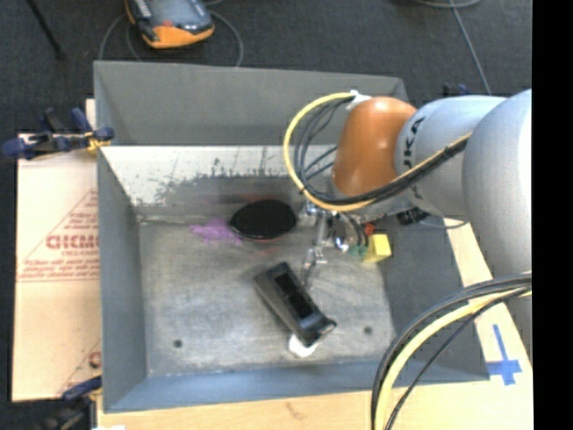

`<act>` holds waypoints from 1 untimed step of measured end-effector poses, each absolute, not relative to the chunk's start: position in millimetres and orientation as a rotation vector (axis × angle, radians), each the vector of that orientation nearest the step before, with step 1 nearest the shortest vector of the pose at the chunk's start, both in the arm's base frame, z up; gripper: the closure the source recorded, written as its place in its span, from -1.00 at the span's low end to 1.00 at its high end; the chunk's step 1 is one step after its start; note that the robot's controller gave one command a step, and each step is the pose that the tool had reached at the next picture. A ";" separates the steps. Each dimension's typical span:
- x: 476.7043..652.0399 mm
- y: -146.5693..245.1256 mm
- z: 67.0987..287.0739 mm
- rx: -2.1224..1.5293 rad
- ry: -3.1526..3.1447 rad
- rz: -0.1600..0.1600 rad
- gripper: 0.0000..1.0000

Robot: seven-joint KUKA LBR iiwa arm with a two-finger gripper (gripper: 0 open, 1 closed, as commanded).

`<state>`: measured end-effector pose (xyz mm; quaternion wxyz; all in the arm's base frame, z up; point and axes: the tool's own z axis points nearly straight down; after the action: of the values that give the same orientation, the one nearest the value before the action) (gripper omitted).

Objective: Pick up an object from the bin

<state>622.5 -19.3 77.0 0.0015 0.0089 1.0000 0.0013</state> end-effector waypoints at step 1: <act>655.3 16.3 83.2 -0.393 3.111 -0.002 1.00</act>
Offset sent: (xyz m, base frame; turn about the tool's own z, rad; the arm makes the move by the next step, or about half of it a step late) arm 0.0000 0.0000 0.0000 0.0000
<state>655.3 16.3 83.2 0.0028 -0.1254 0.9921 -0.0006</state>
